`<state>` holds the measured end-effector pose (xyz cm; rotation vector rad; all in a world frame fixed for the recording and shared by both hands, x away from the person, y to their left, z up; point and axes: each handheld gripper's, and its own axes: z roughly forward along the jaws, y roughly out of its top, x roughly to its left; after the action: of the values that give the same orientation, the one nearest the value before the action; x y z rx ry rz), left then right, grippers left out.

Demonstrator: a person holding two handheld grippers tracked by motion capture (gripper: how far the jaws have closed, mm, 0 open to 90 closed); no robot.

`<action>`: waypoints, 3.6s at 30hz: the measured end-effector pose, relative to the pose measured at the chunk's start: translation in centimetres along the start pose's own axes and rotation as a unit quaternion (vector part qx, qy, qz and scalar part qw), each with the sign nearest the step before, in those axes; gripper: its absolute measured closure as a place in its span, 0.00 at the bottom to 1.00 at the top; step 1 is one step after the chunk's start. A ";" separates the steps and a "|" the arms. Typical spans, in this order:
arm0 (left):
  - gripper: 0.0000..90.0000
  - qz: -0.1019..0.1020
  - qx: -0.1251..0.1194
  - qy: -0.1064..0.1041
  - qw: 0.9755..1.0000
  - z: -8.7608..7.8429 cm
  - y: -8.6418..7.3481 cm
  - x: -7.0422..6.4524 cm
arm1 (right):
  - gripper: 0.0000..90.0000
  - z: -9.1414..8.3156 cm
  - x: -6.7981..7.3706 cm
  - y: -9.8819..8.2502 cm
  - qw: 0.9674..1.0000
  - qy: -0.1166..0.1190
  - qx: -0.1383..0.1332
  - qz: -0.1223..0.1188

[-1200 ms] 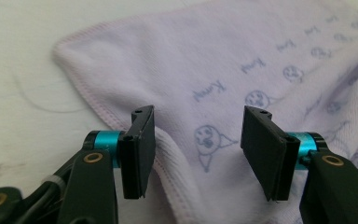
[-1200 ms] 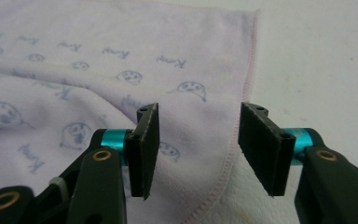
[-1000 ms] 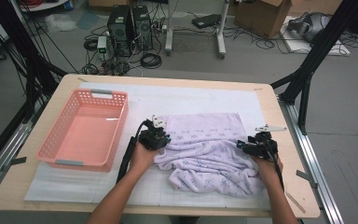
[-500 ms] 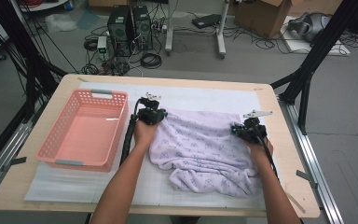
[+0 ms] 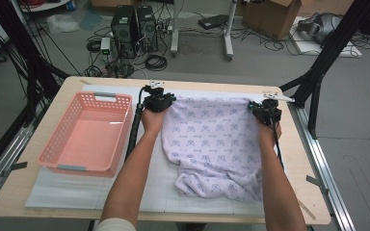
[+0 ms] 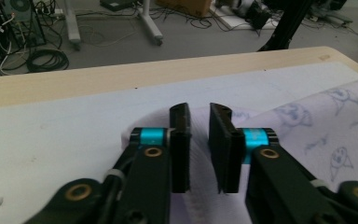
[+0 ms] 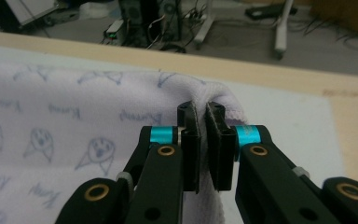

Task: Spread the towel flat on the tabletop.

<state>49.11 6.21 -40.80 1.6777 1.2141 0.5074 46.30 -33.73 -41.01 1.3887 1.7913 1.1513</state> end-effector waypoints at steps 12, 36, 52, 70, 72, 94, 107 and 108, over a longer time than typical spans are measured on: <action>0.48 0.016 0.036 -0.070 0.997 -2.8 -1.9 -1.8 | 0.72 -1.3 -0.9 -0.9 0.998 0.029 0.058 0.019; 0.42 0.094 0.119 -0.138 0.979 -9.2 -10.7 -5.8 | 0.56 -11.7 1.7 -5.9 0.989 0.081 0.108 -0.054; 0.97 0.037 0.045 0.014 0.998 -7.0 -6.7 -1.9 | 0.96 -7.2 5.5 -6.6 0.980 0.109 0.137 -0.091; 0.49 0.033 0.067 -0.112 0.991 -7.8 -6.7 -3.2 | 0.94 -4.4 0.8 -3.8 0.994 -0.070 0.084 -0.005; 0.50 0.042 0.067 -0.124 0.989 -8.3 -6.9 -3.6 | 0.85 -4.6 1.0 -3.8 0.994 -0.060 0.086 -0.004; 0.95 0.066 0.056 -0.076 0.993 -8.0 -9.5 -5.2 | 0.65 -12.0 3.2 -6.2 0.992 0.099 0.059 -0.053; 0.84 0.007 0.028 -0.019 0.999 -8.1 -8.5 -1.8 | 0.56 -8.9 7.9 -6.9 0.975 0.165 0.119 -0.086; 0.76 0.005 0.028 -0.022 0.999 -8.2 -8.5 -1.8 | 0.56 -8.5 8.3 -7.0 0.975 0.155 0.128 -0.098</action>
<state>37.98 8.67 -44.24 1.7337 1.1981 0.4452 33.66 -28.70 -43.00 1.1812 2.3108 1.1070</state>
